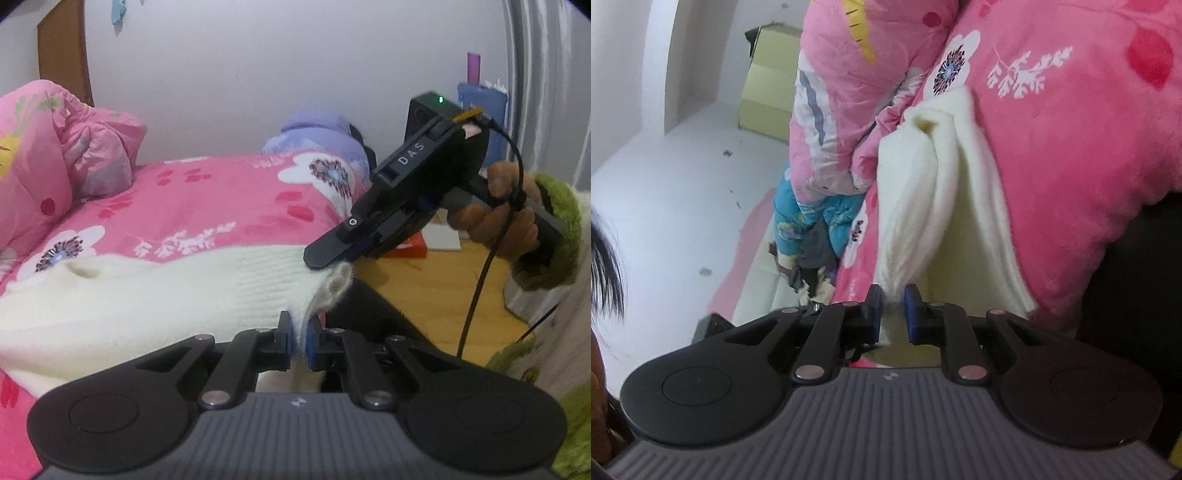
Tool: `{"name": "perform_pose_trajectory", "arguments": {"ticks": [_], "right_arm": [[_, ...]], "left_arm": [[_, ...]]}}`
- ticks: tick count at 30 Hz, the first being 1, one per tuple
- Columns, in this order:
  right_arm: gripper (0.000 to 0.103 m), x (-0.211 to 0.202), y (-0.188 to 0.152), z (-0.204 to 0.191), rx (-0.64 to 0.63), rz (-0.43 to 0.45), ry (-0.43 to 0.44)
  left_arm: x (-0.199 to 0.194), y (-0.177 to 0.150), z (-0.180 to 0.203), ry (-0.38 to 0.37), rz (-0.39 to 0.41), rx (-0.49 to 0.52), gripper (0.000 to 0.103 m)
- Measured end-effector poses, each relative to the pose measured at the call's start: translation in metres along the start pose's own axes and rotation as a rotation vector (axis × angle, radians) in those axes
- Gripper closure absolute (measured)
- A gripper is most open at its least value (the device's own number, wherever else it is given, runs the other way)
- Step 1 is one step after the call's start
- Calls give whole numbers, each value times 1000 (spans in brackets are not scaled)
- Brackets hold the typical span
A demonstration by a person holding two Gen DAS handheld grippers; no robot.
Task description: Fold clothes
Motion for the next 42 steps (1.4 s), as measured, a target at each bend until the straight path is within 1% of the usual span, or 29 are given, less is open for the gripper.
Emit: {"name": "perform_pose_trajectory", "arguments": {"ticks": [4,7,8,9,10,11,12,14,15,16,18,20,21,22,24,25,28,31,34,36,38,39,40,41,42], "right_arm": [[92,10,-9,21,-27,-32,-93],[92,15,-14,32,-43,-44,-137],[92,15,-14,30,-62,-41,-141],[92,15,-14,27,-85,-39,-147],[92,15,-15,24,-122,-37,-162],[92,17,-16,21,-165,-37,-188],[92,19,-18,20,-210,-42,-225],[90,25,-22,23,-270,-62,-288],[84,28,-23,25,-280,-77,-306],[77,30,-23,27,-279,-91,-310],[76,24,-20,24,-302,-121,-305],[72,13,-13,13,-355,-117,-306],[69,7,-6,6,-386,-100,-312],[63,2,3,0,-405,-74,-315],[57,-3,27,-12,-420,-6,-300],[56,-2,40,-18,-424,24,-291],[56,27,82,-29,-415,85,-250],[56,83,119,-37,-414,76,-190],[56,149,154,-36,-409,6,-176],[56,190,172,-32,-411,-45,-197],[58,221,181,-26,-431,-85,-235],[62,234,185,-23,-439,-102,-256],[80,247,188,-19,-443,-121,-274],[90,256,189,-15,-437,-147,-280],[95,260,189,-11,-424,-165,-278]], "left_arm": [[30,-20,12,25,-72,80,94],[35,-26,14,33,-83,96,90],[35,-27,14,23,-82,91,85],[35,-27,13,8,-79,80,75],[34,-28,12,-10,-80,67,69],[32,-28,10,-30,-82,46,62],[30,-28,9,-50,-84,23,60],[22,-25,0,-92,-72,-59,60],[18,-23,-7,-114,-62,-107,58],[13,-21,-16,-133,-44,-162,56],[3,-17,-34,-168,-5,-268,52],[-2,-12,-53,-202,36,-352,51],[-2,-11,-60,-202,51,-374,49],[0,-10,-66,-186,60,-376,49],[9,-11,-69,-153,54,-346,48],[15,-12,-70,-141,47,-330,48],[36,-18,-72,-150,43,-343,48],[46,-22,-76,-167,72,-370,48],[49,-25,-80,-192,96,-394,48],[51,-27,-83,-210,109,-406,48],[52,-28,-86,-227,120,-414,48],[52,-29,-87,-234,124,-419,48],[53,-29,-88,-242,127,-428,48],[54,-28,-90,-249,131,-438,48],[53,-28,-91,-254,133,-450,48]]}}
Point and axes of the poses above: each gripper's, at about its wrist camera, not at the fingertips, and x roughly the way its jaws point, z to its right, y to its top, the point moved 3 cm from there along x, roughly the way its jaws point
